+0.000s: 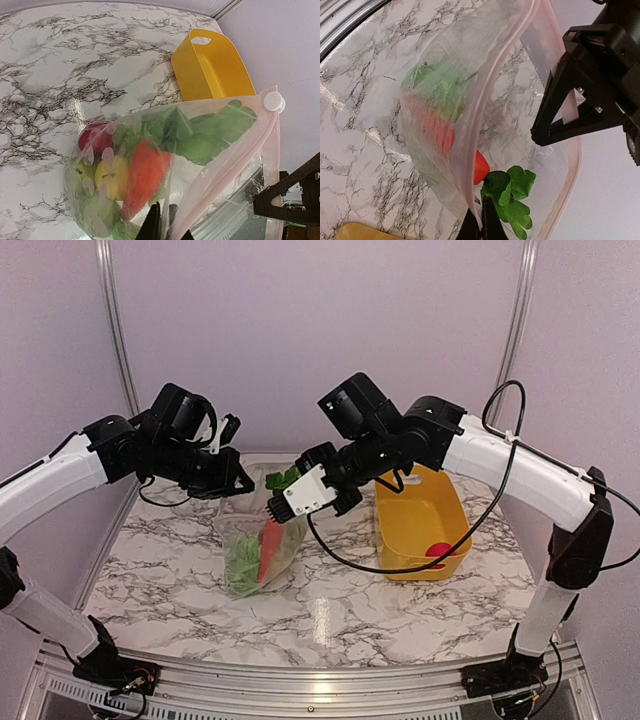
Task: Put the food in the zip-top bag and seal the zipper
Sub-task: Adjust the zipper food storage bag at the center of the board, then pick up the fake fruit from the bin.
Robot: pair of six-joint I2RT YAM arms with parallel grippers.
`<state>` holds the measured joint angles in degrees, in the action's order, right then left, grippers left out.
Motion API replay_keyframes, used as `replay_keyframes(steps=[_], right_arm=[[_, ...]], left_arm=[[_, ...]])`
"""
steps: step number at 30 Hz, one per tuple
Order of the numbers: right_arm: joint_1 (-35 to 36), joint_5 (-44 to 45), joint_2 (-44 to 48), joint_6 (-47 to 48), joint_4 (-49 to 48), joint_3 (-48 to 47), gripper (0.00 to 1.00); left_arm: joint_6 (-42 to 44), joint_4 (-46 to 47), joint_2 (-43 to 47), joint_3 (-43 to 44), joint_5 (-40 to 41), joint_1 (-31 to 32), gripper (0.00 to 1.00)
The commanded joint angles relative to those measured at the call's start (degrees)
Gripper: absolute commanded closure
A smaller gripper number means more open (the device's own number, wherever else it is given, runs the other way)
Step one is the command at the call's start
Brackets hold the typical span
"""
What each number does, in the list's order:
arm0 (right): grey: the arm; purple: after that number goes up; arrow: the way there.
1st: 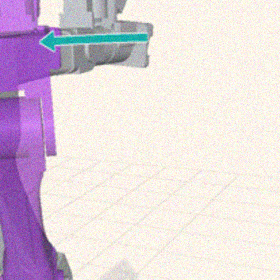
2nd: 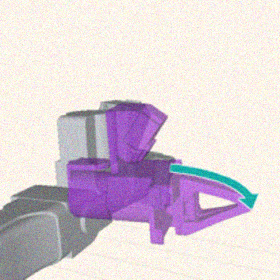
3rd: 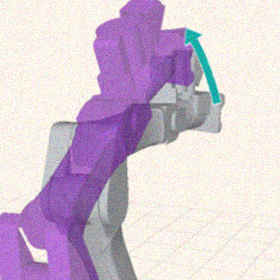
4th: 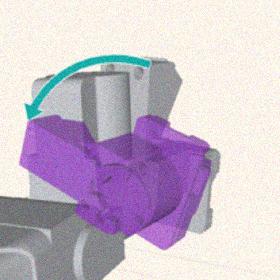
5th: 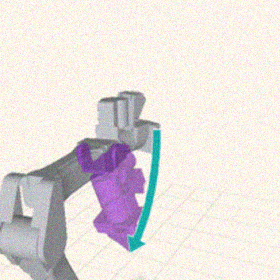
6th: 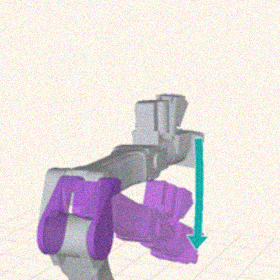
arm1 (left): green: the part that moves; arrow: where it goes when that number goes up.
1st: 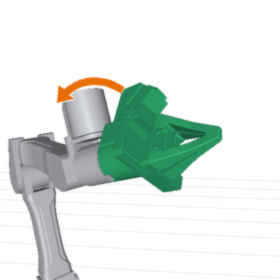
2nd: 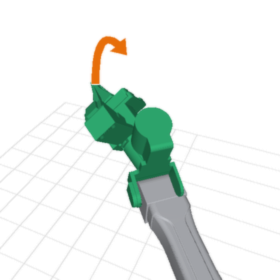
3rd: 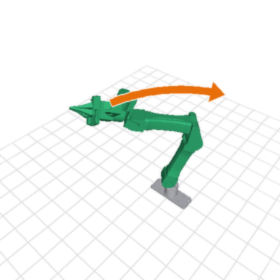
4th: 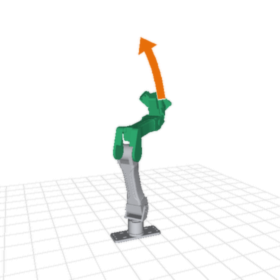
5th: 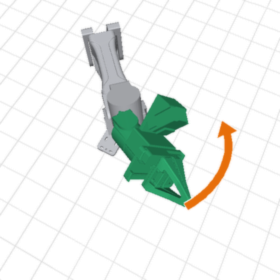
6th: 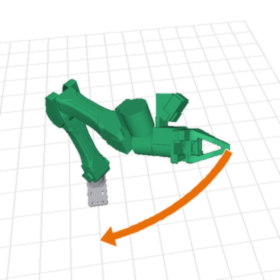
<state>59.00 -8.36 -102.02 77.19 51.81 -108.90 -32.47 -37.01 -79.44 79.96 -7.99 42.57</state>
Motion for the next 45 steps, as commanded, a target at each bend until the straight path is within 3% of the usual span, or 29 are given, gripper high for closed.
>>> replay_keyframes(steps=[1,4,8,12,19,25,31,36,42,45], right_arm=[[0.6,0.1,1.5,-0.6,-1.4,0.0,1.00],[0.6,-1.1,1.8,-2.8,-0.5,-1.7,1.00],[-0.4,-4.0,1.7,-8.0,1.9,-4.7,0.67],[-5.3,-12.0,1.9,-12.3,8.3,-9.3,0.55],[-13.5,-17.6,6.8,-17.9,11.7,-6.1,0.51],[-25.6,-23.2,7.8,-24.1,12.3,1.8,0.56],[-35.6,-24.1,5.5,-21.6,16.0,10.3,0.68],[-41.6,-22.2,3.3,-18.6,17.7,15.2,0.70],[-42.6,-11.9,2.2,-19.3,16.2,20.7,0.64],[-42.6,-9.0,0.7,-20.6,16.3,21.5,0.53]], left_arm=[[1.5,-5.4,-2.9,5.2,1.2,-0.2,0.98],[1.9,-5.6,-2.9,9.7,4.5,0.1,1.00],[3.0,-4.8,-2.3,11.9,7.0,0.1,1.00],[3.3,-5.0,-3.5,10.2,5.0,0.1,1.00],[2.6,-4.7,-4.5,7.7,4.8,0.1,1.00],[3.0,-4.4,-4.7,7.6,4.7,0.1,1.00],[3.5,-4.4,-4.8,7.7,4.1,0.1,1.00],[3.5,-4.4,-4.2,7.0,4.1,0.1,1.00],[3.1,-4.1,-3.5,5.7,4.3,0.1,1.00],[3.1,-3.9,-3.3,5.2,4.4,0.1,1.00]])
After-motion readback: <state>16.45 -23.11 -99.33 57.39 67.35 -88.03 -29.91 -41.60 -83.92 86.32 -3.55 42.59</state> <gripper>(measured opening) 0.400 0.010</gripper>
